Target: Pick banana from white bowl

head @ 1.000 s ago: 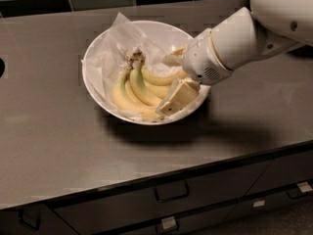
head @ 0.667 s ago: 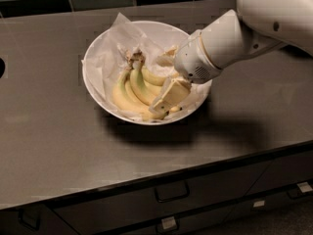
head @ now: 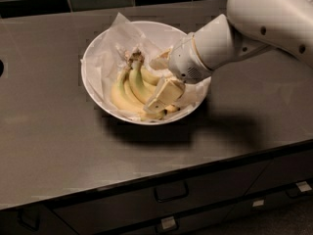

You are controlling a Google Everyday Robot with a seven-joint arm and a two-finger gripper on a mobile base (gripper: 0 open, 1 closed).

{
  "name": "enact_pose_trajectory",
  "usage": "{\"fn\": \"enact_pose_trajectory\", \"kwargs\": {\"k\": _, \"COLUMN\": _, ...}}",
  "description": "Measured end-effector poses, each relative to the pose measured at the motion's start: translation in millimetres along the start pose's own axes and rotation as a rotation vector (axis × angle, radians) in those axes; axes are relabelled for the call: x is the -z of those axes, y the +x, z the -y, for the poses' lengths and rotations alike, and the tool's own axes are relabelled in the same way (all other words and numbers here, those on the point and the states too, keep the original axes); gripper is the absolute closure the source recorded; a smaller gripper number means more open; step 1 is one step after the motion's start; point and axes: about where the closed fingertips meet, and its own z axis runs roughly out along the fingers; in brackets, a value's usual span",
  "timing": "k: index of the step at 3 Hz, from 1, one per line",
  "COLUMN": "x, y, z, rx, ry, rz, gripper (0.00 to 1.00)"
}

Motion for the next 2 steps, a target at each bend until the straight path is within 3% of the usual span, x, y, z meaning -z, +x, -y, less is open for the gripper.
{"fn": "enact_pose_trajectory", "kwargs": {"k": 2, "x": -1.3, "y": -4.3, "z": 4.5, "rx": -0.013, "ry": 0.04, "rz": 0.009, "gripper": 0.26}}
